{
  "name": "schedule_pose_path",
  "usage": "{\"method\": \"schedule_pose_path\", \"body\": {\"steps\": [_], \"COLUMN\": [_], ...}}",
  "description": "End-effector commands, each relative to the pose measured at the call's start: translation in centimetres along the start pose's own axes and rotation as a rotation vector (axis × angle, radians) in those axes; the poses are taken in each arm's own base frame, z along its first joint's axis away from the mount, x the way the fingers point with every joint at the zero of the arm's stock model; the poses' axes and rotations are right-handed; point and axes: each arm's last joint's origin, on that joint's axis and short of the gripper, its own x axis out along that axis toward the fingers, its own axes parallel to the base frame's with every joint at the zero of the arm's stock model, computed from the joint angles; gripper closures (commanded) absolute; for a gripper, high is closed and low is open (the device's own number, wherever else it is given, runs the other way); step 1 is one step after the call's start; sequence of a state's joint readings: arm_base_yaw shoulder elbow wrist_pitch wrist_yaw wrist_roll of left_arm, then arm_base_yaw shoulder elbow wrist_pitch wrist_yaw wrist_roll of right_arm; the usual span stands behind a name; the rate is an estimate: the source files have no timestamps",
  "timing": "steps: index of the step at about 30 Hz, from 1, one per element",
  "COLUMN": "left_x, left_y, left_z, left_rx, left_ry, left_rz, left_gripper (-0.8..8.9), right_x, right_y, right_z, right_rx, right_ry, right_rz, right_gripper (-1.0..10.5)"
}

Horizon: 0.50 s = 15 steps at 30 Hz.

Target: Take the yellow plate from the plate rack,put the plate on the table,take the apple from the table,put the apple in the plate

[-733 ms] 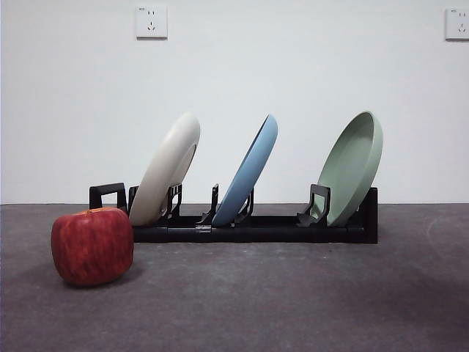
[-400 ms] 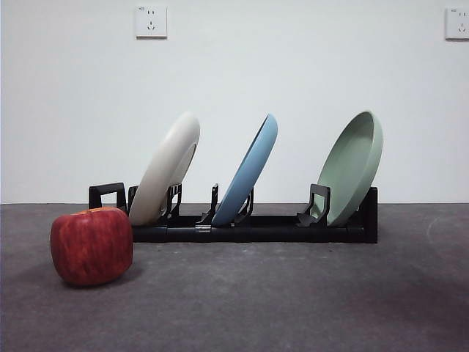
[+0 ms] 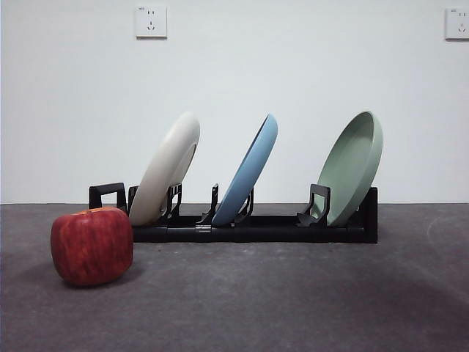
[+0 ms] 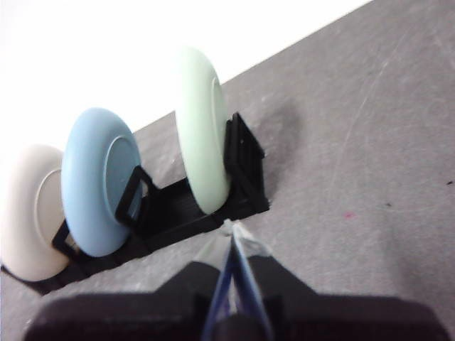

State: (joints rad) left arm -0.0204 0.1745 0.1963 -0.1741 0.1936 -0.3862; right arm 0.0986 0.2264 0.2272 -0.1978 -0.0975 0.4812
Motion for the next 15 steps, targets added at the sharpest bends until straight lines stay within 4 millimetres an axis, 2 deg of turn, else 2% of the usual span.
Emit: {"method": "schedule_pose_path", "body": {"steps": [1, 7, 10, 15], "left_x": [0.2, 1.8, 3.2, 6.1], "left_y": [-0.5, -1.6, -2.0, -2.6], "left_z": [1.4, 4.3, 5.6, 7.3], "left_rx": [0.017, 0.084, 0.066, 0.013], "left_ry": [0.002, 0.095, 0.172, 0.330], "left_rz": [0.002, -0.050, -0.095, -0.211], "left_gripper": [8.20, 8.21, 8.20, 8.19], "right_x": [0.4, 2.0, 2.9, 4.5], "right_y": [0.7, 1.9, 2.4, 3.3], "right_z": [1.1, 3.4, 4.4, 5.6], "right_rx": [-0.038, -0.107, -0.120, -0.175], "right_ry": [0.041, 0.174, 0.246, 0.404], "right_rz": [0.021, 0.050, 0.033, 0.138], "right_gripper": [9.6, 9.5, 9.5, 9.4]}}
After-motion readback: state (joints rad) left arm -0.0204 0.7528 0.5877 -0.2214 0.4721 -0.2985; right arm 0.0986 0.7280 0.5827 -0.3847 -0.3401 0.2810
